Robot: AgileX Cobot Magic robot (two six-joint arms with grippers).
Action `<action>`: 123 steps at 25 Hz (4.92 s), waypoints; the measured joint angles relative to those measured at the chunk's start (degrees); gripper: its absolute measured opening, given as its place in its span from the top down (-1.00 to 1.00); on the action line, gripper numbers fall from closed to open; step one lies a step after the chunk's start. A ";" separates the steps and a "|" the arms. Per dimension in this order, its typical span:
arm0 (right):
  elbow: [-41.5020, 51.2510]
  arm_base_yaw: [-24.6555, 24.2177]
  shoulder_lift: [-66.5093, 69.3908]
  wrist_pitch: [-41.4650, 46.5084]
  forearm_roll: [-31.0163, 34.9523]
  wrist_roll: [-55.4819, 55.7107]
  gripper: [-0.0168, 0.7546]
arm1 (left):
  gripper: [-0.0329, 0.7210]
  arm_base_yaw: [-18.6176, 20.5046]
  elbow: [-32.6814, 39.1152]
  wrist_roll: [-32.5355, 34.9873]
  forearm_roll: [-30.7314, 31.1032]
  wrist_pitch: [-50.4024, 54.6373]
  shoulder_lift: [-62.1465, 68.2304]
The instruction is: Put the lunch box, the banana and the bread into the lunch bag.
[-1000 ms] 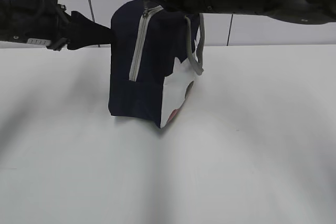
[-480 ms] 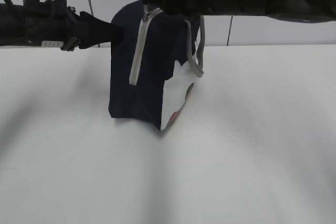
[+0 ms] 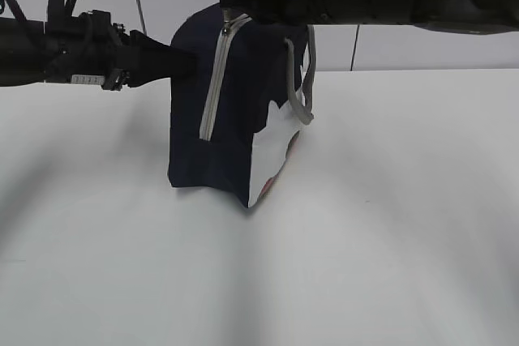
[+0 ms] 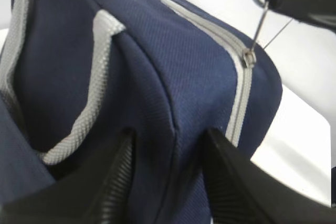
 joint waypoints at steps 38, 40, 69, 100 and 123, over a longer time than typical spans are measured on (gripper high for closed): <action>-1.47 0.00 0.00 0.60 3.66 0.96 1.00 | 0.90 0.00 -0.28 -4.27 4.03 0.18 0.00; -1.56 0.00 0.00 1.23 4.12 1.18 1.00 | 0.90 0.00 -0.34 -4.32 4.57 0.18 0.00; -10.50 -6.39 7.93 -1.05 4.61 7.67 1.00 | 0.91 0.00 -0.50 -6.62 10.27 2.37 0.00; -61.39 -16.64 45.69 -35.74 -28.98 46.19 1.00 | 0.91 0.05 -0.50 -6.62 14.61 5.40 0.00; -78.14 -16.68 54.56 -33.24 -30.31 53.10 1.00 | 0.91 0.05 -0.50 -6.62 17.18 5.53 0.00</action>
